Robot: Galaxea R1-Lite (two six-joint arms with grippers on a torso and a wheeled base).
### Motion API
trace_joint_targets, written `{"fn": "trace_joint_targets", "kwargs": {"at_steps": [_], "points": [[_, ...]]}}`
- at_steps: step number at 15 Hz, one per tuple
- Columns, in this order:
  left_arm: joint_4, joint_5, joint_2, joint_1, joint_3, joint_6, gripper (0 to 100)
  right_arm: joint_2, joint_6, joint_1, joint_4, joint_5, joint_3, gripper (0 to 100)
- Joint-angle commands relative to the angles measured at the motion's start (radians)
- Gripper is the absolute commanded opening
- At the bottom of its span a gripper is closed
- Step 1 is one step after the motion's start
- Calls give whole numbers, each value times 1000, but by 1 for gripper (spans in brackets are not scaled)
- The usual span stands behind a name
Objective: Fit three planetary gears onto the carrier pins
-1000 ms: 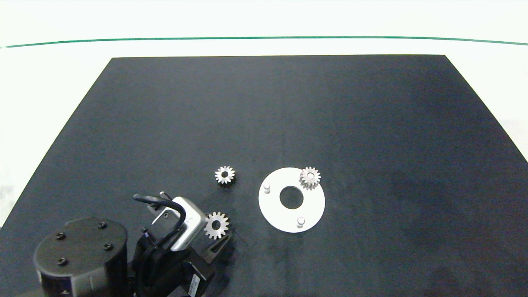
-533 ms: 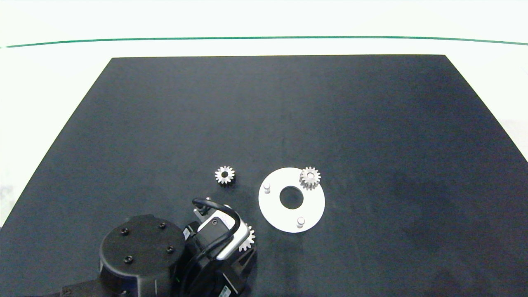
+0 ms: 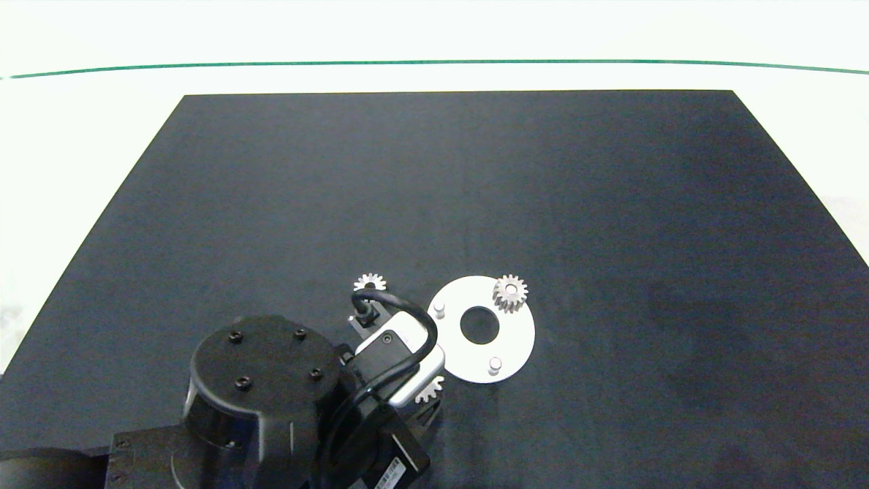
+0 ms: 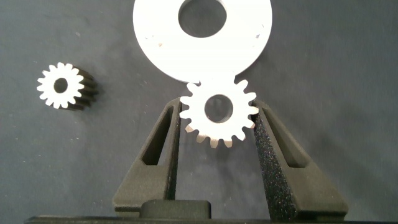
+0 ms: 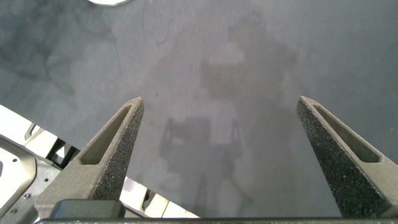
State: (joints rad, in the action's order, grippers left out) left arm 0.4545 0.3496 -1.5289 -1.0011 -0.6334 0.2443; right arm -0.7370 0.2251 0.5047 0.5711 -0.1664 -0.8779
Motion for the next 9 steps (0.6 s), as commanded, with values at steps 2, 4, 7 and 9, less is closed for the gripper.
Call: {"fn": "trace_joint_targets", "kwargs": {"at_steps": [2,4,7,9], "points": [[-28,3,-69,-41,-88,-2,0,36,13,0,7,-1,-26,100],[-28,3,-128,-60,-146,-3,0,47,20,0,7,1,-36,100],[-30,3,-200,-73,-226,-2,0,54,20,0,7,1,-52,100],[-28,3,-232,-77,-258,-2,0,56,22,0,7,1,-58,100]]}}
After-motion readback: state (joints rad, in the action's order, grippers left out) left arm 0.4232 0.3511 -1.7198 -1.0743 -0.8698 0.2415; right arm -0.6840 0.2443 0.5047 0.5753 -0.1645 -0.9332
